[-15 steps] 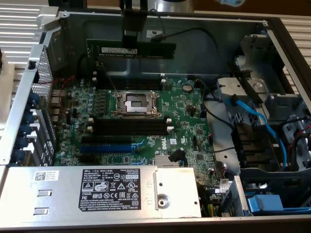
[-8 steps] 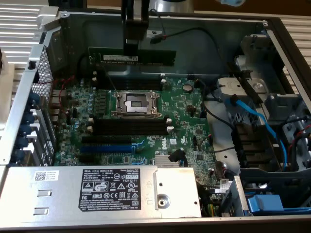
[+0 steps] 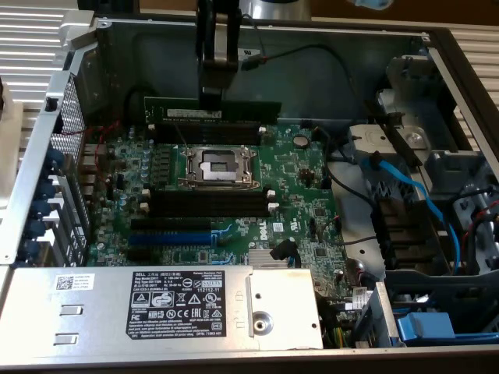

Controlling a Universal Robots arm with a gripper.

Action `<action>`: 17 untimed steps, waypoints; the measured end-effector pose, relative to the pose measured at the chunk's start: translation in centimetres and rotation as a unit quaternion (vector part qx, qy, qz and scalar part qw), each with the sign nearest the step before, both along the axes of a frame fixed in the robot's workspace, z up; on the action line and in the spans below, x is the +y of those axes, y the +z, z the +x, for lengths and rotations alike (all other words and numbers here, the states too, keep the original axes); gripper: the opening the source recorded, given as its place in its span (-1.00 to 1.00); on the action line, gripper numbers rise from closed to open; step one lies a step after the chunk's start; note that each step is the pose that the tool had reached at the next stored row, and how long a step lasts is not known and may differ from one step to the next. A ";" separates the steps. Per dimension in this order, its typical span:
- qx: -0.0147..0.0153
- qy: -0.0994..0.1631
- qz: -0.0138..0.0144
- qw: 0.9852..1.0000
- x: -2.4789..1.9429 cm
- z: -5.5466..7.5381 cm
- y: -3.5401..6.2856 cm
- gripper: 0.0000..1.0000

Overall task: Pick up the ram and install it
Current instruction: 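Insert the ram into the slot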

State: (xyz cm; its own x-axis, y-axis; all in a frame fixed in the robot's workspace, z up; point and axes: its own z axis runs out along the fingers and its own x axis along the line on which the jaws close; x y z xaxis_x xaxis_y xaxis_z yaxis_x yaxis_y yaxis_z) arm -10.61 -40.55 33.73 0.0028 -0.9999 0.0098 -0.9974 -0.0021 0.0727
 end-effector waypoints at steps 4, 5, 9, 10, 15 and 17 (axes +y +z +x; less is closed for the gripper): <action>-0.001 -0.001 -0.001 1.000 0.02 0.0 -0.85 -0.76; -0.001 -0.001 -0.001 1.000 0.02 0.0 -1.03 -0.76; -0.001 -0.001 0.000 1.000 -0.30 0.0 -1.78 -0.76; -0.001 -0.001 0.000 1.000 -0.48 0.0 -2.10 -0.76; -0.013 -0.001 0.000 1.000 -0.88 -0.2 -3.68 -0.76; -0.019 -0.001 0.000 1.000 -1.01 -0.2 -3.85 -0.76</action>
